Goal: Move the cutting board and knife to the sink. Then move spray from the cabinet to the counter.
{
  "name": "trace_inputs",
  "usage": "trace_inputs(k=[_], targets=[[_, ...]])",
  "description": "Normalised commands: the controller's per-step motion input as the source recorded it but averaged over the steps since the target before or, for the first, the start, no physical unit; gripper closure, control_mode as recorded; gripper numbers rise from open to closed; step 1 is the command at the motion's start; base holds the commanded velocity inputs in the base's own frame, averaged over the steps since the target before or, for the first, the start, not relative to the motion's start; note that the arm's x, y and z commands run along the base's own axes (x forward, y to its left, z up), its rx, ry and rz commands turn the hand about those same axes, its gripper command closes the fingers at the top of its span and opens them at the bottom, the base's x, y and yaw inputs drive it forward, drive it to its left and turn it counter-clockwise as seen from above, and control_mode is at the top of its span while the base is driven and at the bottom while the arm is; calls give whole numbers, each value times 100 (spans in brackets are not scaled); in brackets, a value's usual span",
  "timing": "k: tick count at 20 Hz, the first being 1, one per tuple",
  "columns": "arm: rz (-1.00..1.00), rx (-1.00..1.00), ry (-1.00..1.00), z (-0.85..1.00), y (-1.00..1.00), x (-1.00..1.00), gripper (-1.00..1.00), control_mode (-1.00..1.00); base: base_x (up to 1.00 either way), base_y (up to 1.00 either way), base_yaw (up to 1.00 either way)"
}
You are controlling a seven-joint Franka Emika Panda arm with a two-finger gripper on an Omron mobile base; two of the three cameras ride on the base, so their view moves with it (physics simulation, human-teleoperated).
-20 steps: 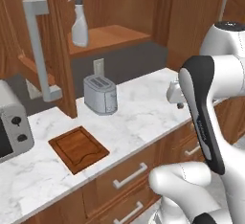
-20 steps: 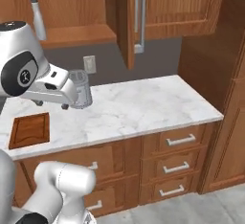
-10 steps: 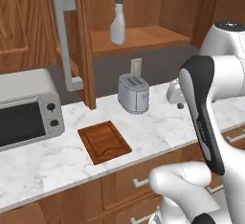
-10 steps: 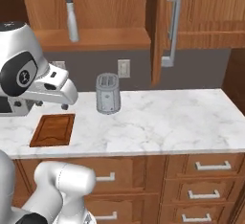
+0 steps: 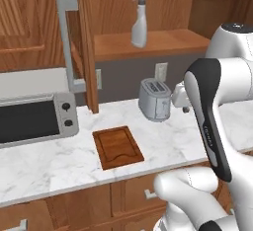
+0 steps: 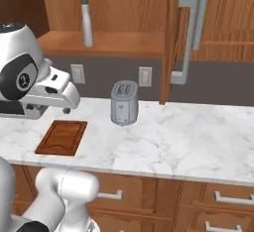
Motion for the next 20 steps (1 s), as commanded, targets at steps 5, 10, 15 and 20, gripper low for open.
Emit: trace_inputs(k=[5,10,15,20], targets=[[0,0,0,0,0,0,-100,100,37,-40,18],[0,0,0,0,0,0,-100,100,43,-37,14],[0,0,0,0,0,0,-100,100,45,-28,10],[0,0,0,0,0,0,-100,100,25,-53,1]])
